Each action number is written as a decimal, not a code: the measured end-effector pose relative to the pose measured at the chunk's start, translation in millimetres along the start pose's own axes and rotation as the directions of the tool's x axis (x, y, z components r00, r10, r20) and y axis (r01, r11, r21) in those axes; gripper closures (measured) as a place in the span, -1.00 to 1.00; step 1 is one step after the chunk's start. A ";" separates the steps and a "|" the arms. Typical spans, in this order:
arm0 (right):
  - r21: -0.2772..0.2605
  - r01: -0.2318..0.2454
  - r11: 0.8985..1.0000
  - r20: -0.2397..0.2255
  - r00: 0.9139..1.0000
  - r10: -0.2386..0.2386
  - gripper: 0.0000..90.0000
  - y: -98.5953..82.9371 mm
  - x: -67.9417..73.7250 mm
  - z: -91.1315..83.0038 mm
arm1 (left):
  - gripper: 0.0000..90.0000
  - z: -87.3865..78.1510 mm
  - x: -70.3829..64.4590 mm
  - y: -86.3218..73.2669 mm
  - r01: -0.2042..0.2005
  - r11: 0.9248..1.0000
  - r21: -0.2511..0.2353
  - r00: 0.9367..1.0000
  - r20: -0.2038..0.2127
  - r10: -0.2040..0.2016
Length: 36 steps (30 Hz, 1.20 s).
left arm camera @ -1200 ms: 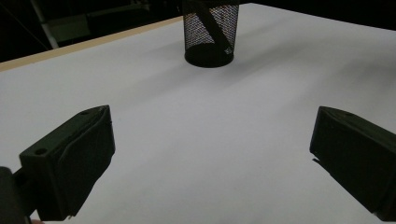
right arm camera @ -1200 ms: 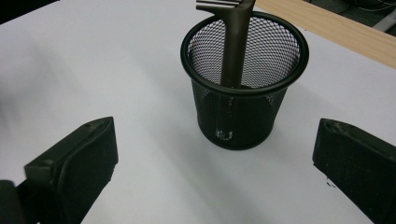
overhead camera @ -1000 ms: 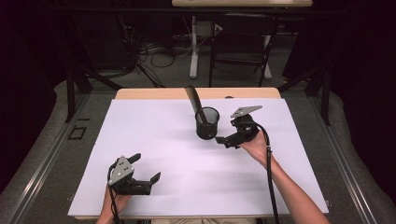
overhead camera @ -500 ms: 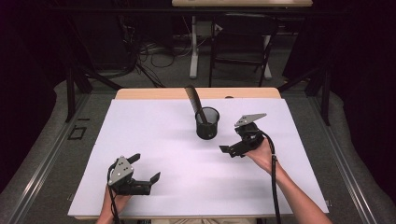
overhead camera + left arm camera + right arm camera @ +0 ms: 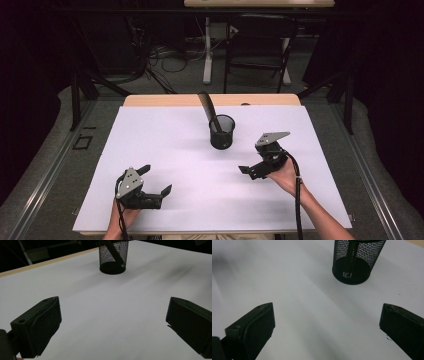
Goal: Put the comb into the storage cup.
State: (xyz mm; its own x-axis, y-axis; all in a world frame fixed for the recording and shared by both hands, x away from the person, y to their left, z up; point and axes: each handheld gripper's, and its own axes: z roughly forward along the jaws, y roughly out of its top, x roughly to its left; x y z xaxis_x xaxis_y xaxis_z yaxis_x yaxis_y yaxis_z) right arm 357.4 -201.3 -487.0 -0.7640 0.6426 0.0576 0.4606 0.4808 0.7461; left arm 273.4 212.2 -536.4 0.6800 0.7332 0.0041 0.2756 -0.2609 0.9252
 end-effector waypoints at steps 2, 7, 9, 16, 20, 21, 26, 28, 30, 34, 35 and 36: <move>0.001 0.002 1.000 -0.001 1.000 -0.002 -1.00 -3.1 1.7 -1.6 | -1.00 0.0 0.0 0.0 0.000 1.000 0.001 1.000 -0.002 0.000; -0.005 0.001 1.000 0.008 1.000 -0.001 -1.00 -10.3 5.0 -6.1 | -1.00 -0.1 0.0 -0.1 0.001 1.000 -0.001 1.000 0.000 -0.001; -0.005 0.001 1.000 0.012 1.000 -0.001 -1.00 -13.3 6.3 -7.9 | -1.00 0.0 -0.1 -0.3 0.001 1.000 0.001 1.000 0.000 -0.001; -0.029 -0.006 1.000 0.031 1.000 0.007 -1.00 -23.9 6.0 -14.1 | -1.00 0.0 -0.5 -0.5 0.002 1.000 0.001 1.000 -0.002 -0.002; -0.036 -0.005 0.999 0.044 0.999 0.006 -1.00 -30.7 8.0 -18.0 | -1.00 -0.1 -0.3 -0.7 0.002 1.000 0.001 1.000 -0.001 -0.002; -0.038 -0.006 0.999 0.046 0.999 0.008 -1.00 -32.5 8.8 -19.0 | -1.00 0.0 -0.3 -0.7 0.003 1.000 0.000 1.000 -0.001 -0.003; -0.053 -0.007 0.999 0.059 0.998 0.010 -1.00 -41.3 10.8 -24.9 | -1.00 0.5 -0.3 -0.9 -0.001 1.000 0.005 1.000 0.001 0.001; -0.055 -0.008 0.998 0.059 0.998 0.012 -1.00 -44.8 11.1 -25.8 | -1.00 0.2 -0.2 -0.8 -0.002 1.000 0.004 1.000 -0.002 0.002; -0.046 -0.006 0.999 0.067 0.998 0.009 -1.00 -47.9 11.7 -26.3 | -1.00 0.1 0.0 -0.9 0.001 1.000 0.003 1.000 0.000 -0.001; -0.061 -0.013 0.998 0.073 0.997 0.017 -1.00 -54.1 13.4 -28.6 | -1.00 -0.3 -0.7 -0.9 0.002 1.000 0.004 1.000 -0.003 -0.002; -0.067 -0.012 0.998 0.073 0.997 0.017 -1.00 -55.7 13.7 -29.3 | -1.00 -0.2 -0.6 -1.1 -0.001 1.000 0.001 1.000 -0.001 0.001; -0.069 -0.016 0.997 0.074 0.997 0.021 -1.00 -57.3 14.6 -30.0 | -1.00 -0.2 -0.7 -1.1 0.002 1.000 0.001 1.000 -0.001 -0.002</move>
State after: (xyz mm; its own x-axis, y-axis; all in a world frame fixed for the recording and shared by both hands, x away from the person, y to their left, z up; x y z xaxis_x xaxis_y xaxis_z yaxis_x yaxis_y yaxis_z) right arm 306.3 -237.4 -509.0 -0.7185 0.6952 0.0242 0.4405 0.4277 0.7893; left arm 272.5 212.1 -537.3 0.6790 0.7341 0.0022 0.2781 -0.2600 0.9247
